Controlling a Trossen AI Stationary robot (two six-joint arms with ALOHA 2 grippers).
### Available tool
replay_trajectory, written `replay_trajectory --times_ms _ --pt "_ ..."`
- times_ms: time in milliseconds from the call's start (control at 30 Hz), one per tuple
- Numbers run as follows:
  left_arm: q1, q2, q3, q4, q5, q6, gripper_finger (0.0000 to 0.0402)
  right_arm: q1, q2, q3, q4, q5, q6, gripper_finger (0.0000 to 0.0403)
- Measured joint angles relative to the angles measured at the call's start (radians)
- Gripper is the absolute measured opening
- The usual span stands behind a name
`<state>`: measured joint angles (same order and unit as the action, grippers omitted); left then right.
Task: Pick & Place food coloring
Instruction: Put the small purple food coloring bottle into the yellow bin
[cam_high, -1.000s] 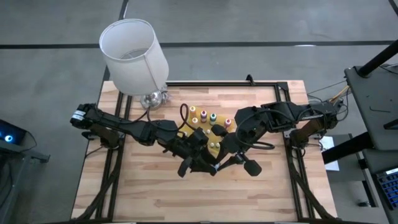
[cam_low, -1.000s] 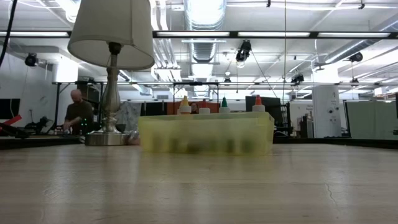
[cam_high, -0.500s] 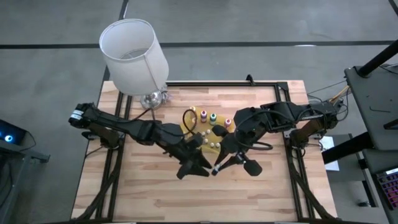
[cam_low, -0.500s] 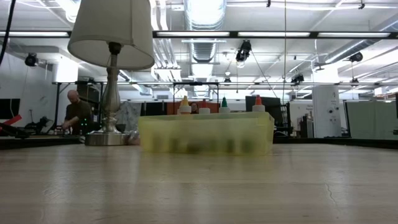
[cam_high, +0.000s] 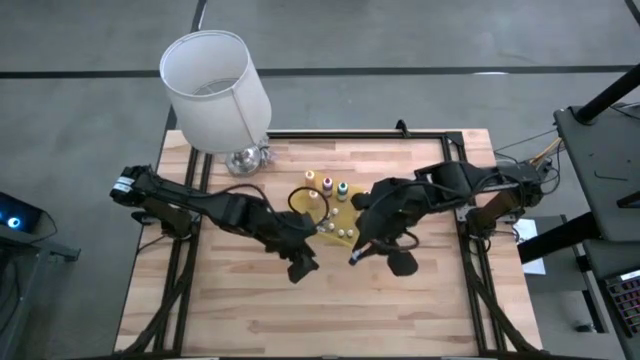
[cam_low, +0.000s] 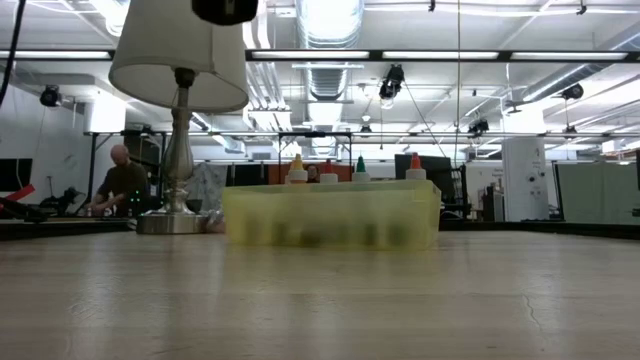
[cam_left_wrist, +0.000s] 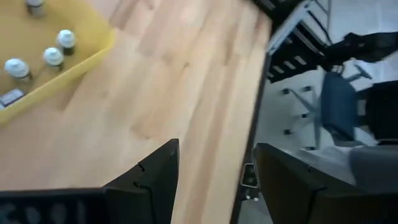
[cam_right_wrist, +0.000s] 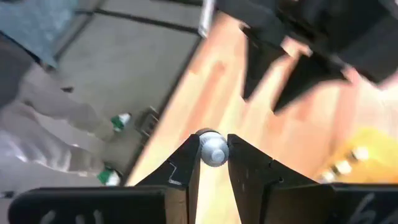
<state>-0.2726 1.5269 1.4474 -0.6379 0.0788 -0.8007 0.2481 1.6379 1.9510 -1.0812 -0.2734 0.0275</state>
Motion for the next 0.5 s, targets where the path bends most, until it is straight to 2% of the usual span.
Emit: replay_trajectory --times_ms 300,500 --pt "0.0 -0.004 -0.089 0.003 -0.014 -0.025 0.0176 -0.091 0.0 -0.101 -0.031 0.01 -0.023 0.0065" --pt "0.0 -0.065 -0.203 0.126 -0.018 -0.038 0.0176 -0.174 -0.001 -0.171 -0.03 0.004 -0.056 0.0065"
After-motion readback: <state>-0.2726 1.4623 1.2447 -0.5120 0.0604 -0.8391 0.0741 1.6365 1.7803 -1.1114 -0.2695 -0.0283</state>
